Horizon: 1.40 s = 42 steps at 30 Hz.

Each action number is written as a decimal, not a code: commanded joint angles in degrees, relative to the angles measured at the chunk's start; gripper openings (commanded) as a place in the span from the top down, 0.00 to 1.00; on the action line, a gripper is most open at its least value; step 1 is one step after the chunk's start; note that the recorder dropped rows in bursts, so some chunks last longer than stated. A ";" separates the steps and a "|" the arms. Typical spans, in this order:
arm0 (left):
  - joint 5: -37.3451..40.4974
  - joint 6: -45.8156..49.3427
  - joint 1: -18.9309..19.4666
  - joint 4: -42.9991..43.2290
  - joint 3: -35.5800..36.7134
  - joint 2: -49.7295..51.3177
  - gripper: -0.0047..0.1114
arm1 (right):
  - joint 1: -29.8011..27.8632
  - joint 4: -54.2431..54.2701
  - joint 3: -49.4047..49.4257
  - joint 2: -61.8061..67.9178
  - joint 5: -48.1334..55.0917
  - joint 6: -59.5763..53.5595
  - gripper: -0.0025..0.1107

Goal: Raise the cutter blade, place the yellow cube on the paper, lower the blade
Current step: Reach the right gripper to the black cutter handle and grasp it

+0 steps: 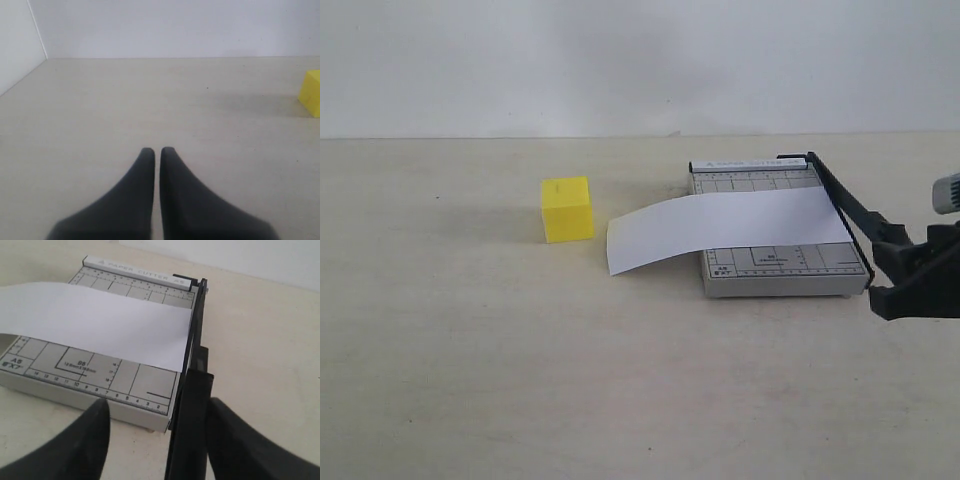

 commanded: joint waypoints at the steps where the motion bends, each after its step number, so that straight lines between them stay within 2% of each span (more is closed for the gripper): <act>1: -0.90 -0.49 0.16 0.00 -0.22 0.17 0.92 | 0.07 3.52 0.16 2.98 -1.33 -1.35 0.50; 5: -0.90 -0.49 0.16 0.00 -0.22 0.17 0.92 | 0.07 7.83 0.16 5.30 -0.88 -1.35 0.50; 13: -0.90 -0.49 0.16 0.00 -0.22 0.17 0.92 | 0.07 8.40 0.16 5.29 0.04 -1.25 0.52; 16: -0.90 -0.49 0.16 0.00 -0.22 0.17 0.92 | 0.07 8.40 0.16 5.29 0.45 -1.25 0.64; 20: -0.90 -0.49 0.16 0.00 -0.22 0.17 0.92 | 0.07 8.40 0.16 5.29 2.15 -1.25 0.89; 22: -0.90 -0.49 0.16 0.00 -0.22 0.17 0.92 | 0.07 8.40 0.16 5.29 2.72 -1.25 0.98; 42: -0.90 -0.49 0.16 0.00 -0.22 0.17 0.92 | 0.07 8.40 0.16 5.08 -3.03 -0.61 0.98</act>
